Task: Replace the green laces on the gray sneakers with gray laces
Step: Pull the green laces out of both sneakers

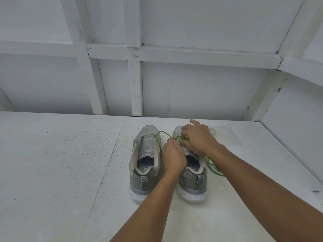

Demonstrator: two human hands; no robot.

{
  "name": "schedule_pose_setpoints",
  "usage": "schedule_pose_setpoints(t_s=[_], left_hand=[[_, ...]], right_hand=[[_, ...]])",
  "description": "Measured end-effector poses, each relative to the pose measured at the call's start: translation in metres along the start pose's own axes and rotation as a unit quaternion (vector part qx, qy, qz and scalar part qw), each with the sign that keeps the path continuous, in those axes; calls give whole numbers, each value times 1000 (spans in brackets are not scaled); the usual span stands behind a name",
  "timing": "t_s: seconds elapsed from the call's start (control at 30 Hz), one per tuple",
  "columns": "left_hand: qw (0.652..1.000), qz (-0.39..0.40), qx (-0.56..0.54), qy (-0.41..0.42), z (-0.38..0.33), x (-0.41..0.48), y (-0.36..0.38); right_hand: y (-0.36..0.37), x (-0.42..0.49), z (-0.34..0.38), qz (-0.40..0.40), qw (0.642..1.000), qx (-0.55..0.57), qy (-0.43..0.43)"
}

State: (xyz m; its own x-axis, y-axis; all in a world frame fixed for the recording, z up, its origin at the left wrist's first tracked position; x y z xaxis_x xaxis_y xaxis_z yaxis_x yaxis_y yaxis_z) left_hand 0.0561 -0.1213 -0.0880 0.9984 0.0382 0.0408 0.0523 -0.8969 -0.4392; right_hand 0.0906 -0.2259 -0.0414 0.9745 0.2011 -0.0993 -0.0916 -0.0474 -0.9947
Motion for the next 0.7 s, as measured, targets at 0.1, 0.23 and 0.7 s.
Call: schedule_pose_setpoints(t_s=[0.1,0.23,0.7], left_hand=[[1000,-8,22,-1,-2,-2,0],[999,-10,32,-9,-5,-5,-2],[998,-3,63,-16,-10,-8,-5]], right_hand=[[-10,0,-11,-32,999,8,27],[-36,-3,-43,-158,979,-1,130],[-1,6,-4,-6,1000,23,4]])
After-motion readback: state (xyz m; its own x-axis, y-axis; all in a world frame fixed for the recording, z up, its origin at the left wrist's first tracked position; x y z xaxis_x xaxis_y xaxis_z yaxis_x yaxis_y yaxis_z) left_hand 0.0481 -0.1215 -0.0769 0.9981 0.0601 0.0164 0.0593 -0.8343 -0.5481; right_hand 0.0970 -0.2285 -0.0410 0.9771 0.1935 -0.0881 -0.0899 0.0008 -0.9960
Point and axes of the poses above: each hand's wrist, its own x-axis towards the middle knuckle, its own y-axis out of the palm, z = x × y, the point moved 1 cm from there along x, towards the middle knuckle, and after that the axes turned 7 degrees about z, right-handed, at the moved point
